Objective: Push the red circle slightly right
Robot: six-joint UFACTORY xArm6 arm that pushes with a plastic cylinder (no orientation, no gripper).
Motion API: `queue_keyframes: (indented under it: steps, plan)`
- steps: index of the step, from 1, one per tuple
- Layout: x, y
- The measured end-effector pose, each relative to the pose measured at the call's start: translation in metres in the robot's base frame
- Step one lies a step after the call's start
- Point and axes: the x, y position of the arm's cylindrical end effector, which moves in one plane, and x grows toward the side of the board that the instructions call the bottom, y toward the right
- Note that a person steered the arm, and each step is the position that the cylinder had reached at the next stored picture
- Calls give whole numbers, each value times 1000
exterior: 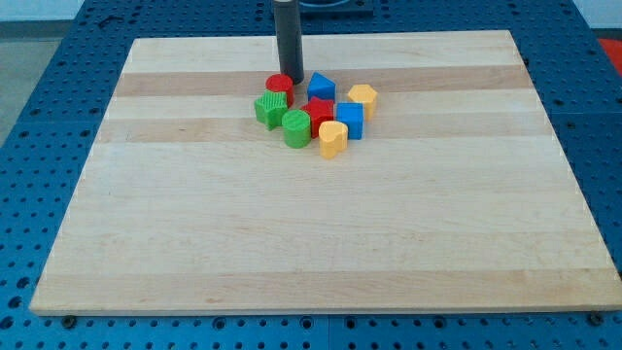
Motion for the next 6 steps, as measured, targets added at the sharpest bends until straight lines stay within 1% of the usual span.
queue_keyframes:
  steps: [1,2,3,6]
  plan:
    - [-5,-16]
    - [4,-42]
    - [17,-53]
    - [20,-12]
